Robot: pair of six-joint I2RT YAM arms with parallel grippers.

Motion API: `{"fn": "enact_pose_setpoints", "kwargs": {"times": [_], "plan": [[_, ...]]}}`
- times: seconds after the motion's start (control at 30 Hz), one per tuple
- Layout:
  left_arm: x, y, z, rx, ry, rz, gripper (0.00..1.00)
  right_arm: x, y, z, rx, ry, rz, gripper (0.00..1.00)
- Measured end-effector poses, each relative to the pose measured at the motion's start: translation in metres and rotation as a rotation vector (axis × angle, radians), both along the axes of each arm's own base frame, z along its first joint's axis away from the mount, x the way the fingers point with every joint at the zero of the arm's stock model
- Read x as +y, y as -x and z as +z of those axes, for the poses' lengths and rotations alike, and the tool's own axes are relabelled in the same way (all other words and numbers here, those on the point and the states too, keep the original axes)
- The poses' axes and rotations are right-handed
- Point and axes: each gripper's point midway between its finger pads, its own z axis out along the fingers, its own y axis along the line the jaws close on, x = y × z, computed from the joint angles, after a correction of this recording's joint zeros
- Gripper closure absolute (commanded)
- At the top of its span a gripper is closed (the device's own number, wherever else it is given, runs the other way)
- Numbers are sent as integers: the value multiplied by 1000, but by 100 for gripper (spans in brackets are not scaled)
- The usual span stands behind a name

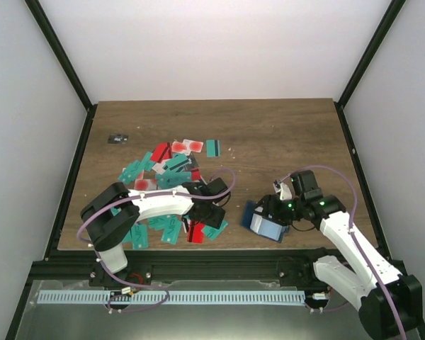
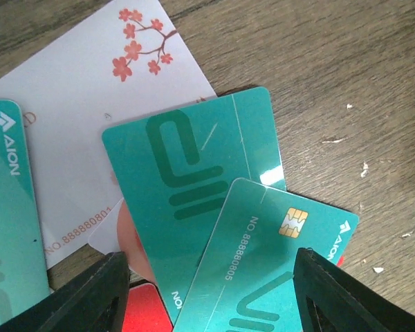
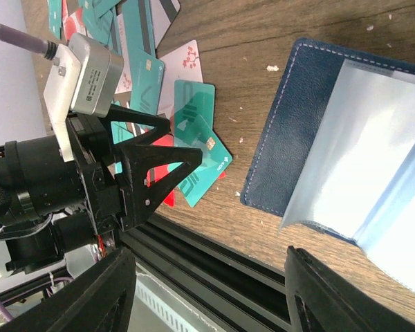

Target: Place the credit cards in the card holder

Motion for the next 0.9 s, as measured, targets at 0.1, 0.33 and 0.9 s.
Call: {"fn": "enact_pose_setpoints", "kwargs": {"times": [0.1, 0.33, 0.9], "plan": [[-1, 3, 0, -5, -4, -25, 33, 0, 2, -2, 9, 2, 0, 39], [-18, 27, -1, -12, 0, -112, 34, -2, 6, -4, 20, 5, 1, 39], [-52, 78, -1, -15, 0, -109, 43, -8, 55, -33, 139, 5, 1, 39]]}}
